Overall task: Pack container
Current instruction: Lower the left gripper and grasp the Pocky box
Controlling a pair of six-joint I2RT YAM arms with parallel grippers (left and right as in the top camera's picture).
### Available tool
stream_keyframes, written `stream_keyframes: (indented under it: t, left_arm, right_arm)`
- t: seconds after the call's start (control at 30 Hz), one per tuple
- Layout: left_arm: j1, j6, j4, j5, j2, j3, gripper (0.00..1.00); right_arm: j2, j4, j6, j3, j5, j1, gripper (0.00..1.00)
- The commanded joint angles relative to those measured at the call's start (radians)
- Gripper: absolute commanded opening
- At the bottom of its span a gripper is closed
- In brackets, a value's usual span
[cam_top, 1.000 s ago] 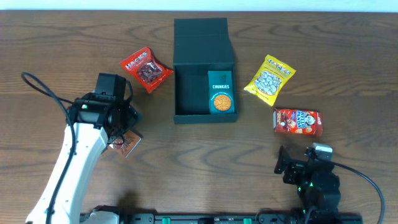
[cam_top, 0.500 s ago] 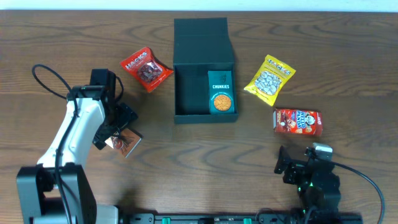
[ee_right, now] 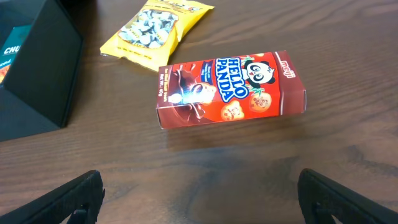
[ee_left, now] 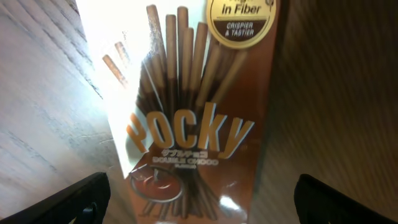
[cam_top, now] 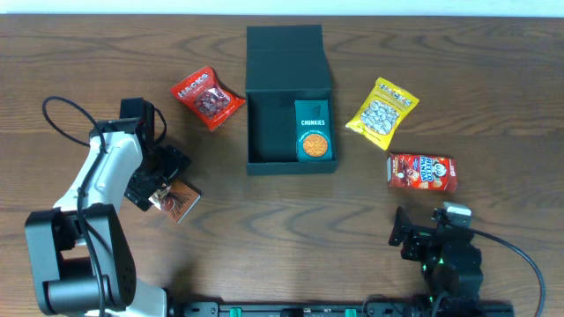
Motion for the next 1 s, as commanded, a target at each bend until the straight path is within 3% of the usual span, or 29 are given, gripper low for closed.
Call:
stream_keyframes:
  t: [0.0,0.97]
  left_arm:
    - [0.004,-0.039,0.008,0.002,0.023,-0.004,0.95]
    - [0.004,-0.045,0.031,-0.032,0.055,-0.055,0.95]
  right_arm:
    - [-0.005,-0.003,0.011,-0.008,0.0,0.006,0.99]
    - [-0.005,-0.003,0.011,-0.008,0.0,0.006,0.99]
